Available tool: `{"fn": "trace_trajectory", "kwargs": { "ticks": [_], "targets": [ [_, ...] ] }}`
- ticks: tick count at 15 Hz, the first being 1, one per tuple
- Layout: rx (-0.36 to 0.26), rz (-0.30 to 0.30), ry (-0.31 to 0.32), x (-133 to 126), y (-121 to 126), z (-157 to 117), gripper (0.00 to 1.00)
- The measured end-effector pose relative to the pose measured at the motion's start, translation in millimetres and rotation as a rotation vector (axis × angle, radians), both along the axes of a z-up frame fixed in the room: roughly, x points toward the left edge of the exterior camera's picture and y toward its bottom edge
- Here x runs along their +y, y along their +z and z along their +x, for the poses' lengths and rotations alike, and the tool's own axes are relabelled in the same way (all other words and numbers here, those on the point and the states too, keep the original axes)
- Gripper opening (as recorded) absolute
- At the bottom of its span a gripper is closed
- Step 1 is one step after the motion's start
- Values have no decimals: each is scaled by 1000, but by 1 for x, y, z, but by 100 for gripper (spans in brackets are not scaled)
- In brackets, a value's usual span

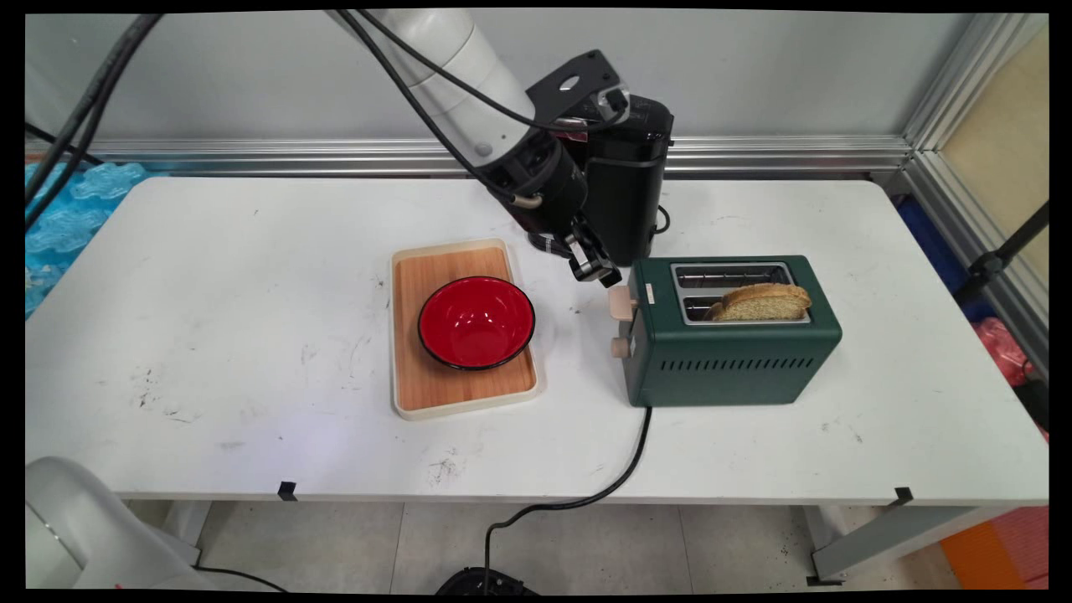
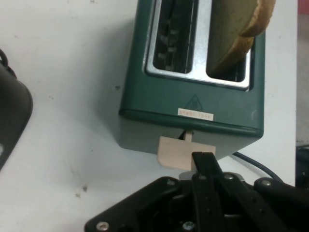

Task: Press the toaster switch

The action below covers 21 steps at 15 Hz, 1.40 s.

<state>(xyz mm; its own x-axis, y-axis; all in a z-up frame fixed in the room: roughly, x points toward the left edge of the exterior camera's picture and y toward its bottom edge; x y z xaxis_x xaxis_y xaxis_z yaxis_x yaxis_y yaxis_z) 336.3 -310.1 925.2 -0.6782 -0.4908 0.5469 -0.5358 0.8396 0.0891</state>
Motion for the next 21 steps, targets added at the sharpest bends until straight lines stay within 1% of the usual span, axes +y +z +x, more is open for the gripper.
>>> {"fn": "trace_trajectory", "kwargs": {
  "ticks": [10, 21],
  "targets": [
    [-6, 2, -5, 1, -21, -2, 0],
    [3, -5, -8, -3, -33, -11, 0]
  ]
}}
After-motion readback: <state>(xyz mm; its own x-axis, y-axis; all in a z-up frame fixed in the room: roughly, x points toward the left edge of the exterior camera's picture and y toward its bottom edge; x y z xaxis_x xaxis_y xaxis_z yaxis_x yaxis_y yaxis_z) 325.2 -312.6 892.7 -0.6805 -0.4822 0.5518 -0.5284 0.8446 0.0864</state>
